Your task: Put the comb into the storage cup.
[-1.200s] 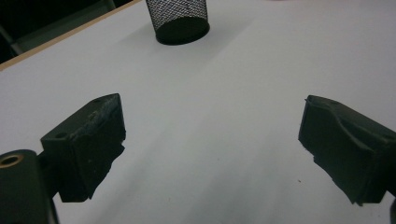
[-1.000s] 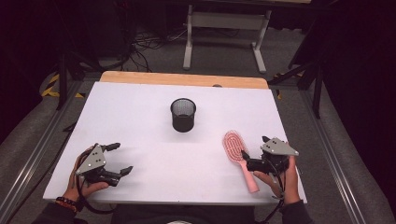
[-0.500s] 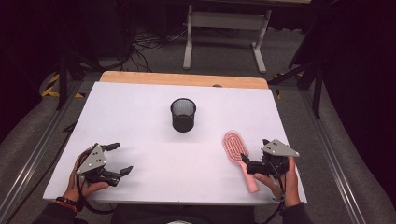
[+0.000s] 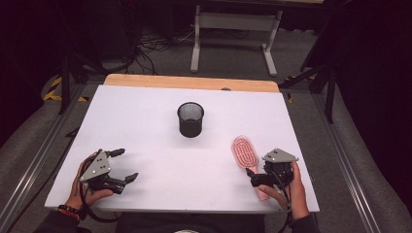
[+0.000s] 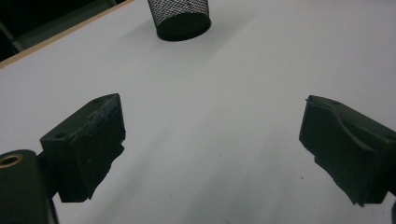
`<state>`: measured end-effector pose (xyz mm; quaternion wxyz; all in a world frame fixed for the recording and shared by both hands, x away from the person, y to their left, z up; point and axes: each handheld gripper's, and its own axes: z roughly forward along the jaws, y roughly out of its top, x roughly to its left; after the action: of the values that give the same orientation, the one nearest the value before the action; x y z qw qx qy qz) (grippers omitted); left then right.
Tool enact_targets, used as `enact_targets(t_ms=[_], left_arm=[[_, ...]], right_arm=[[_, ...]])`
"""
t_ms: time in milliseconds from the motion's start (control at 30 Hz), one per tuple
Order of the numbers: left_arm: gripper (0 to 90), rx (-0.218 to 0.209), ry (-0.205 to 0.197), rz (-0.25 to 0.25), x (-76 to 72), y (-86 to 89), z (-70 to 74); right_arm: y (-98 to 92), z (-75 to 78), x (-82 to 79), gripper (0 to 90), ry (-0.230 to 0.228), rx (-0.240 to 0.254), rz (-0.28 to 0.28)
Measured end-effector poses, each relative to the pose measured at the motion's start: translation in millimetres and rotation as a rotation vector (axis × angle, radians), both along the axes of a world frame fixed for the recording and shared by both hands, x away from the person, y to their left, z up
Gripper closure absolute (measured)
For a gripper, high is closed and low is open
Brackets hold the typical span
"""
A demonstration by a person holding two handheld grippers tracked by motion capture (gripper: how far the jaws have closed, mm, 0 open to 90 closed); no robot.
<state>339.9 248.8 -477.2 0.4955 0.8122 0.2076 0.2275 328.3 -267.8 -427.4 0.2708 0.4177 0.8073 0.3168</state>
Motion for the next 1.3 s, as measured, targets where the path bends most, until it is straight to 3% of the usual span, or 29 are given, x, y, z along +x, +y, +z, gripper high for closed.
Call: enact_targets(t_ms=[200, 400, 533, 733, 1033, 1200, 1300], left_arm=[[7.7, 0.004, 0.001, 0.001, -0.2, -0.2, 0.2], [7.4, 0.011, 0.002, -0.002, 0.3, -0.3, -0.2], [7.5, 0.011, 0.0, -0.002, -0.2, -0.6, -0.1], [7.7, 0.012, -0.005, -0.003, -0.7, -1.3, -0.1], [8.0, 0.021, -0.002, -0.005, -0.8, -2.8, -0.5], [8.1, 0.021, -0.001, -0.005, -1.3, -3.8, -0.4], [8.1, 0.024, 0.004, -0.009, -1.0, -4.5, -0.8]], right_arm=[[4.1, -11.3, 1.7, 12.3, 0.082, -0.042, -0.006], [0.0, -20.2, 9.4, 13.4, 0.152, -0.035, -0.052], [-3.4, -23.0, 12.6, 27.6, 0.187, -0.026, -0.066], [-4.1, -23.6, 14.7, 40.0, 0.24, 0.017, -0.049], [3.6, -23.0, 18.7, 48.1, 0.244, -0.011, -0.082], [4.2, -22.9, 20.0, 66.5, 0.226, -0.007, -0.097], [5.1, -23.0, 20.8, 68.9, 0.222, -0.015, -0.087]])
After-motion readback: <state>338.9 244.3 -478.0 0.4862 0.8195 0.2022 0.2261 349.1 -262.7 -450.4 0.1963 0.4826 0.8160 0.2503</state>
